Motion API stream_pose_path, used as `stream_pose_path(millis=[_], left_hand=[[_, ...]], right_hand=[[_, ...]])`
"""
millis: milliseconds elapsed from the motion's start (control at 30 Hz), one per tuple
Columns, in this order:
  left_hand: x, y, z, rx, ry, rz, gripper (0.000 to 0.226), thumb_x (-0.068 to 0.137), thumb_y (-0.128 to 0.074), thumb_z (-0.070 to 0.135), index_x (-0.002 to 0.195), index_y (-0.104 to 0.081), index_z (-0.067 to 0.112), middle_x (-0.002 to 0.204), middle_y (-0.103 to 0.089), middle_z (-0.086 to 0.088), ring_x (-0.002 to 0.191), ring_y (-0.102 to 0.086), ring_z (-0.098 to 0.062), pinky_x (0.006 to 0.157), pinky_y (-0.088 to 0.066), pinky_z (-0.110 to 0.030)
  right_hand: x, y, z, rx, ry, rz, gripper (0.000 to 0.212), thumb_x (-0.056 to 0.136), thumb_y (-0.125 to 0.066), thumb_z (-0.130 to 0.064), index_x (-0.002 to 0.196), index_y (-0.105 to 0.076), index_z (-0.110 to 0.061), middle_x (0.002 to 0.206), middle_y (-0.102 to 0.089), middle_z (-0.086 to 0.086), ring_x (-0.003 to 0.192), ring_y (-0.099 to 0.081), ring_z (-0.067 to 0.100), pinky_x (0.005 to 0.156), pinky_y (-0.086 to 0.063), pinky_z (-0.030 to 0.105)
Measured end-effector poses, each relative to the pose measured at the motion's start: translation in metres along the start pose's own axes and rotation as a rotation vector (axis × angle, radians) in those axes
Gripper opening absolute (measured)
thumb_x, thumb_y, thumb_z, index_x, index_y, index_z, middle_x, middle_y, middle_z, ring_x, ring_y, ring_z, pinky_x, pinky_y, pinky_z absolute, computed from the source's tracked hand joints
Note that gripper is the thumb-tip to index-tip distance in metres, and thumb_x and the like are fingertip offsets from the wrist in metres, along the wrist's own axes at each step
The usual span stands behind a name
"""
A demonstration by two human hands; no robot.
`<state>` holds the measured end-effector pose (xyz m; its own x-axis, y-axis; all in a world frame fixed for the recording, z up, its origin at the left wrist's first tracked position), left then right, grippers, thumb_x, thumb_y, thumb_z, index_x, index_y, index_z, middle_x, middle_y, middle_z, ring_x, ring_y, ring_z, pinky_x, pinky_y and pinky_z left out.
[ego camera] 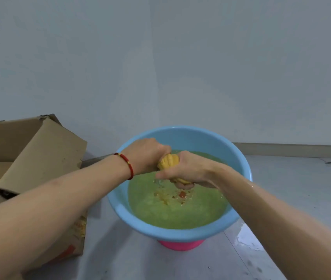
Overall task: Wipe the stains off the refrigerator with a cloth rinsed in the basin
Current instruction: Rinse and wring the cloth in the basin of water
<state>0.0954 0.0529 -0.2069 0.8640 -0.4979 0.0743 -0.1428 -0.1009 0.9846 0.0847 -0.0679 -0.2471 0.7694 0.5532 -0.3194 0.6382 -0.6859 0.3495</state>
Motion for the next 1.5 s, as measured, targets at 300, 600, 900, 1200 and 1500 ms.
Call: stream_pose_path(millis=[300,600,900,1200,1500], left_hand=[[-0.009,-0.056,0.019,-0.819,0.371,-0.723,0.033,0.077,-0.079,0.014,0.105,-0.07,-0.002,0.061,-0.056,-0.007,0.043,-0.041,-0.017,0.038,-0.03,-0.02],[0.005,-0.016,0.004,-0.334,-0.037,0.053,0.008,0.074,-0.064,0.024,0.079,-0.061,0.017,0.082,-0.066,-0.001,0.077,-0.062,-0.026,0.067,-0.051,-0.037],[-0.017,0.025,0.016,-0.091,-0.348,0.557,0.014,0.084,-0.059,0.023,0.09,-0.062,0.011,0.08,-0.052,-0.001,0.061,-0.05,-0.021,0.047,-0.04,-0.031],[0.001,-0.042,0.017,-0.41,0.344,-0.451,0.027,0.071,-0.082,0.027,0.064,-0.06,0.013,0.055,-0.056,-0.004,0.05,-0.049,-0.025,0.045,-0.039,-0.026],[0.012,-0.04,0.004,-0.464,0.399,-0.561,0.021,0.07,-0.08,0.017,0.086,-0.071,0.008,0.063,-0.062,-0.005,0.056,-0.061,-0.024,0.057,-0.057,-0.033]], right_hand=[[-0.003,0.0,-0.001,-1.111,0.301,0.317,0.022,0.086,-0.072,-0.027,0.105,-0.063,-0.021,0.101,-0.071,0.004,0.092,-0.068,0.035,0.066,-0.041,0.036],[-0.02,0.02,0.029,0.484,0.07,-0.033,0.041,0.096,-0.07,-0.037,0.123,-0.069,-0.007,0.103,-0.07,0.007,0.09,-0.066,0.018,0.088,-0.056,0.047],[-0.032,-0.027,0.009,0.878,0.059,-0.595,0.085,0.076,-0.078,-0.063,0.14,-0.05,-0.012,0.108,-0.072,0.021,0.081,-0.075,0.027,0.05,-0.057,0.024],[-0.007,-0.006,-0.004,-0.95,0.19,0.267,0.017,0.085,-0.075,-0.035,0.091,-0.067,-0.021,0.08,-0.063,0.001,0.079,-0.063,0.03,0.061,-0.044,0.033],[-0.008,0.005,0.0,-0.776,0.091,0.1,0.026,0.083,-0.078,-0.033,0.094,-0.064,-0.015,0.083,-0.061,0.002,0.075,-0.059,0.025,0.063,-0.047,0.032]])
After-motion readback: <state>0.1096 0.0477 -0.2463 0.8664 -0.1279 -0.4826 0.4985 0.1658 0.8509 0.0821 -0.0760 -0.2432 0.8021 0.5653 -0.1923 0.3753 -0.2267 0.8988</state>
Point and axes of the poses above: each hand's wrist, its own x-axis towards the middle knuckle, its own y-axis out of the back of the hand, z = x × y, the point moved 5 cm from there along x, towards the middle knuckle
